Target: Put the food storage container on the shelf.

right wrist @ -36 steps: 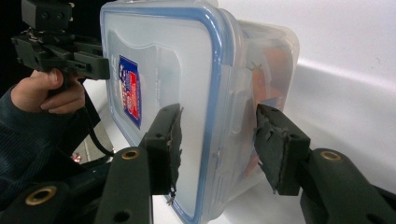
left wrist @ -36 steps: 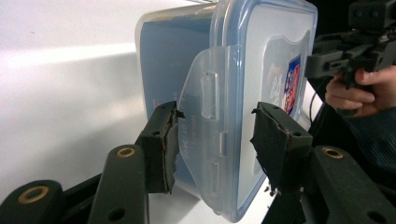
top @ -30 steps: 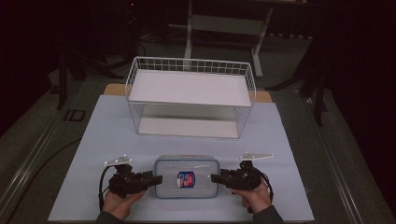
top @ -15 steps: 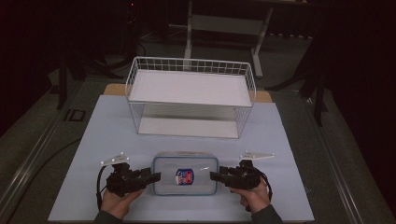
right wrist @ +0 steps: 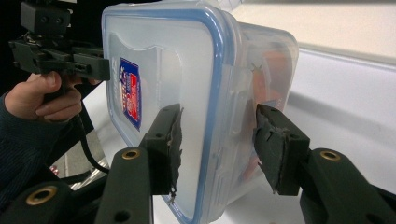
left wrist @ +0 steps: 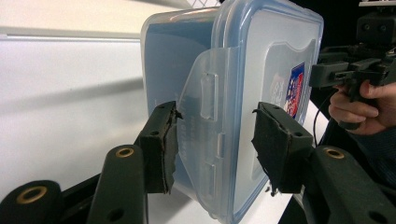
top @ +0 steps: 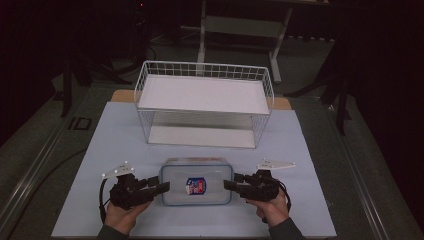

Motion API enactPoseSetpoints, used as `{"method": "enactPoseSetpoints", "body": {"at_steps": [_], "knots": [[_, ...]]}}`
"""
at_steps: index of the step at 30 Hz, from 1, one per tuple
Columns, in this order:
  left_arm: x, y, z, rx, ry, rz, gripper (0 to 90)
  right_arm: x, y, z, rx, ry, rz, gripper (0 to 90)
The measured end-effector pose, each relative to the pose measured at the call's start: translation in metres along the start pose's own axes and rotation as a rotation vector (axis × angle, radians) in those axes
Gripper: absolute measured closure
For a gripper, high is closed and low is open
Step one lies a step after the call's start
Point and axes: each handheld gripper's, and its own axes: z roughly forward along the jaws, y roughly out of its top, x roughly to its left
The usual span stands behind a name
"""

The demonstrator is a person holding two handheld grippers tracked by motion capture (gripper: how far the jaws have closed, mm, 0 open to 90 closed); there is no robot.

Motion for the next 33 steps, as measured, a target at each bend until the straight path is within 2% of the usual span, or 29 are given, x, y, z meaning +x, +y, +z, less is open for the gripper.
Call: {"method": "enactPoseSetpoints", "body": {"at_steps": [10, 17, 23, 33], "knots": [[-0.007, 0.013, -0.008, -0.039, 0.002, 0.047, 50.7, 0.008, 0.013, -0.006, -0.047, -0.001, -0.045, 52.3], [-0.011, 0.027, -0.013, -0.056, 0.0, 0.075, 50.8, 0.013, 0.03, -0.012, -0.073, -0.005, -0.082, 52.3], [-0.017, 0.047, -0.02, -0.086, 0.0, 0.119, 50.8, 0.019, 0.048, -0.018, -0.098, -0.011, -0.118, 52.3], [-0.014, 0.069, -0.022, -0.126, -0.017, 0.125, 50.8, 0.023, 0.076, -0.022, -0.129, -0.021, -0.161, 52.4]]}}
